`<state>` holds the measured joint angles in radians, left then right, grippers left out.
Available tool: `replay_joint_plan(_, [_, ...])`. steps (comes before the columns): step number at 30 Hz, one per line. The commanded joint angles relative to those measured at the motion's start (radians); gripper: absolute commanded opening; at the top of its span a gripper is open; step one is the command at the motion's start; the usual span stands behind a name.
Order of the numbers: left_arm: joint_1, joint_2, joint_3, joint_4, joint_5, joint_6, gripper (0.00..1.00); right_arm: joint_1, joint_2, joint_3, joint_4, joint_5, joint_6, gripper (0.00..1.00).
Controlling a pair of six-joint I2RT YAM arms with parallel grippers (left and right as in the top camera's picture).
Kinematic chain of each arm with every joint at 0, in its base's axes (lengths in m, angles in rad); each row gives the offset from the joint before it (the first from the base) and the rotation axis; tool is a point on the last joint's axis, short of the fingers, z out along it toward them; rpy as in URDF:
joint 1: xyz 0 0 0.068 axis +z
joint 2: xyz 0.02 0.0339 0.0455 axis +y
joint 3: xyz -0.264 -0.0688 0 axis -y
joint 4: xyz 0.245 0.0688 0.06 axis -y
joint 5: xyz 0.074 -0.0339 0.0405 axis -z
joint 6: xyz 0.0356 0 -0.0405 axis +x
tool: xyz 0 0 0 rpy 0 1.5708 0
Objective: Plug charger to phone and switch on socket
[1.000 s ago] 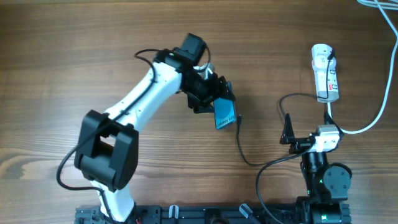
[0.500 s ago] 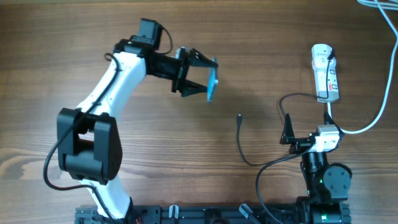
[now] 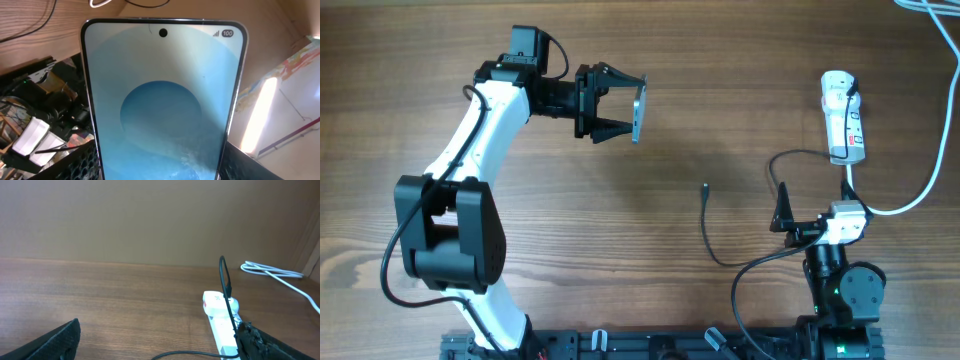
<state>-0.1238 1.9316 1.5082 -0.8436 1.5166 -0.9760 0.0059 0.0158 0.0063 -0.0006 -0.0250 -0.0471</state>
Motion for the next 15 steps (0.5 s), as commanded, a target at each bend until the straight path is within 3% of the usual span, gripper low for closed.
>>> replay_joint_plan(1, [0.009, -0.032, -0.003, 0.003, 0.060, -0.013, 0.71, 0.006, -0.005, -0.001, 0.003, -0.001, -0.005, 1.00])
replay_joint_plan(4, [0.009, -0.032, -0.003, 0.003, 0.057, -0.013, 0.71, 0.006, -0.005, -0.001, 0.041, -0.027, 0.040, 1.00])
replay_joint_plan(8, [0.009, -0.032, -0.003, 0.003, 0.018, -0.046, 0.71, 0.006, -0.005, -0.001, 0.069, -0.441, 0.571, 1.00])
replay_joint_plan(11, [0.009, -0.032, -0.003, 0.003, -0.075, -0.099, 0.71, 0.006, -0.005, -0.001, 0.047, -0.502, 1.072, 1.00])
replay_joint_plan(13, [0.009, -0.032, -0.003, 0.008, -0.079, -0.114, 0.71, 0.006, -0.005, -0.001, 0.101, -0.538, 1.147, 1.00])
replay_joint_plan(15, [0.009, -0.032, -0.003, 0.036, -0.079, -0.136, 0.71, 0.006, -0.005, -0.001, 0.243, -0.624, 1.062, 1.00])
